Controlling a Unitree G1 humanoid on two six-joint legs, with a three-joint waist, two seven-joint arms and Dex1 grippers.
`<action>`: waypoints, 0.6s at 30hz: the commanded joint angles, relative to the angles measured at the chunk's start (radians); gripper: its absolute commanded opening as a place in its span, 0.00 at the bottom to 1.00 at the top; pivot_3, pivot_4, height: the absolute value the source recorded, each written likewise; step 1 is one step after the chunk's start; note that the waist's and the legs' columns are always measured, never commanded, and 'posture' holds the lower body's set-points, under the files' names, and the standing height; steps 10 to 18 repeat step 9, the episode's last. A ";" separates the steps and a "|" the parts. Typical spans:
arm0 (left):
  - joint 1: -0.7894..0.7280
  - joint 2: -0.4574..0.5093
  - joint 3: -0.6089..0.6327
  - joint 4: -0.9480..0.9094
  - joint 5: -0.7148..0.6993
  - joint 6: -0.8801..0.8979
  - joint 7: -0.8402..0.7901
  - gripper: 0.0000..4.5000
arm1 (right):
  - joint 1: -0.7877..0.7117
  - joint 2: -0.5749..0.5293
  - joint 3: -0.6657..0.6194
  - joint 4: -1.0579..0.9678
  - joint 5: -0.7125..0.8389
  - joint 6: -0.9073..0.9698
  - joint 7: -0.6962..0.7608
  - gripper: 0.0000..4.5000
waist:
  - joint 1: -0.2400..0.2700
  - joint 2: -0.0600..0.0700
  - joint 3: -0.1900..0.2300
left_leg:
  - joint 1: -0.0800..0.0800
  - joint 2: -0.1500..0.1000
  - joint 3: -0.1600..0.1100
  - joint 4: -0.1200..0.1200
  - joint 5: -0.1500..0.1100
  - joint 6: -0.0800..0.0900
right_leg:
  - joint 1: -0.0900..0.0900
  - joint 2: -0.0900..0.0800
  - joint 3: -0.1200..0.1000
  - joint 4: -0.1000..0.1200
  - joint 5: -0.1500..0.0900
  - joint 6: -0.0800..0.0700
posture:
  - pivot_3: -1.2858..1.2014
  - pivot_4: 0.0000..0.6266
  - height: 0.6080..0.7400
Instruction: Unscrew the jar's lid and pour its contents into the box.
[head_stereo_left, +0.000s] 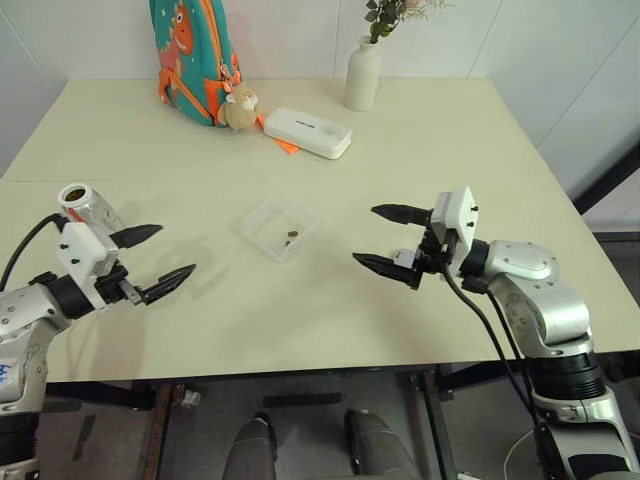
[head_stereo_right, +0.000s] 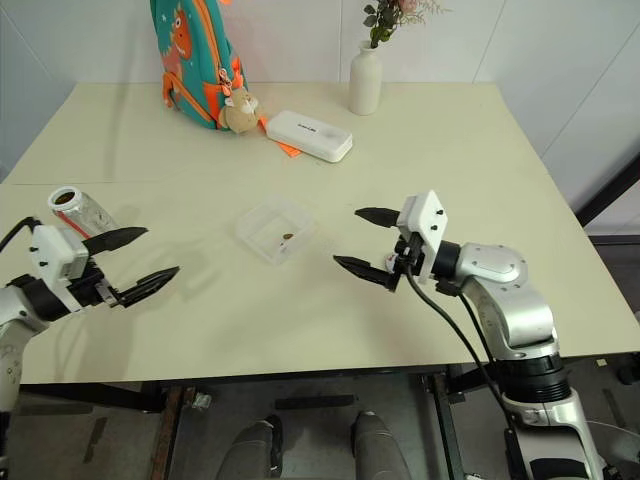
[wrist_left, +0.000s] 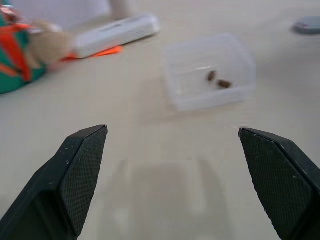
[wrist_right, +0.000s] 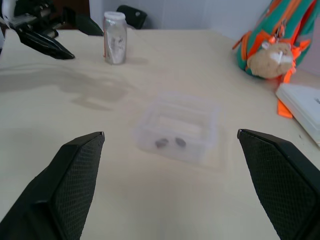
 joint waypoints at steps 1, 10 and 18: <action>-0.038 0.018 -0.004 -0.046 -0.030 -0.002 -0.058 1.00 | 0.008 -0.043 -0.048 -0.018 0.034 0.003 0.025 1.00 | 0.000 0.000 0.000 | 0.000 0.000 0.000 -0.001 0.000 0.000 | 0.000 0.000 0.000 0.000 0.000 0.000 | 0.52 0.24 1.00; -0.059 0.024 0.007 -0.040 -0.031 0.031 -0.116 1.00 | 0.060 -0.048 -0.072 -0.022 0.010 -0.034 -0.001 1.00 | 0.000 0.000 0.000 | 0.000 0.001 0.000 0.000 -0.001 -0.001 | 0.000 0.001 0.000 0.000 -0.001 0.001 | 0.52 0.24 1.00; -0.059 0.024 0.007 -0.040 -0.031 0.031 -0.116 1.00 | 0.060 -0.048 -0.072 -0.022 0.010 -0.034 -0.001 1.00 | 0.000 0.000 0.000 | 0.000 0.001 0.000 0.000 -0.001 -0.001 | 0.000 0.001 0.000 0.000 -0.001 0.001 | 0.52 0.24 1.00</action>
